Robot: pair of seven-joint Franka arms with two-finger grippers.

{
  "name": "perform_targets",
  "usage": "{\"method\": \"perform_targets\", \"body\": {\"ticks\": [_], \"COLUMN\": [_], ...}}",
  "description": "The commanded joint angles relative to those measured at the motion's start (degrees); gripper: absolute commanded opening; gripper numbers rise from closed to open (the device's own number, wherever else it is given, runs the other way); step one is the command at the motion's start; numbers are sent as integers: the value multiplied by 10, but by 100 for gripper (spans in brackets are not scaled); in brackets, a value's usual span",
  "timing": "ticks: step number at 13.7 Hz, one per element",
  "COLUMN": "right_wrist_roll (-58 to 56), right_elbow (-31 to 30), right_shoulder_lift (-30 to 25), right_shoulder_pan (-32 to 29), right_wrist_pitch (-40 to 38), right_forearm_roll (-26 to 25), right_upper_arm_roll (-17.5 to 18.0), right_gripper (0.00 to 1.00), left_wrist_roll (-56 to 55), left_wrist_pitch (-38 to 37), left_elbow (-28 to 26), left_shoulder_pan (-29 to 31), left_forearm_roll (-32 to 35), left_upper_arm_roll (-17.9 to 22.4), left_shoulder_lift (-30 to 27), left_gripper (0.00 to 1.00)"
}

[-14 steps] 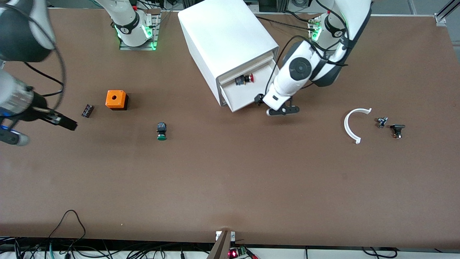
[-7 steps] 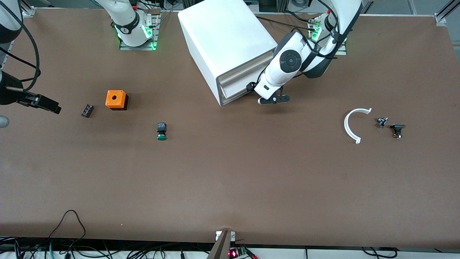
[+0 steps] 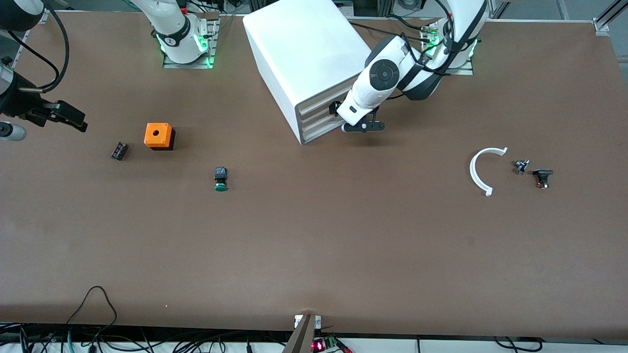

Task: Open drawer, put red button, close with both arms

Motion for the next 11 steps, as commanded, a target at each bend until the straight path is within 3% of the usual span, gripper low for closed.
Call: {"method": "perform_targets", "body": {"ticks": [1, 4, 7, 9, 11], "right_wrist_roll": [-18, -14, -26, -26, -26], "right_elbow": [-18, -23, -22, -21, -22], "right_shoulder_lift": [-10, -13, -12, -14, -14], "right_shoulder_pan": [2, 2, 2, 3, 2], "right_wrist_pitch": [13, 12, 13, 3, 2], "right_forearm_roll": [14, 14, 14, 14, 14], "right_upper_arm_roll": [-17, -23, -23, -19, -19], "right_gripper": [100, 100, 100, 100, 100], "left_wrist_roll": [3, 4, 66, 166, 257], "left_wrist_pitch": [18, 50, 32, -34, -150], "left_elbow": [-4, 7, 47, 60, 106], "left_shoulder_pan": [56, 128, 180, 190, 190], "left_forearm_roll": [-14, -7, -6, -6, -6], "left_upper_arm_roll": [-1, 11, 53, 97, 143], "left_shoulder_lift": [-45, -75, -100, -136, -175], "left_gripper": [100, 100, 100, 100, 100]}}
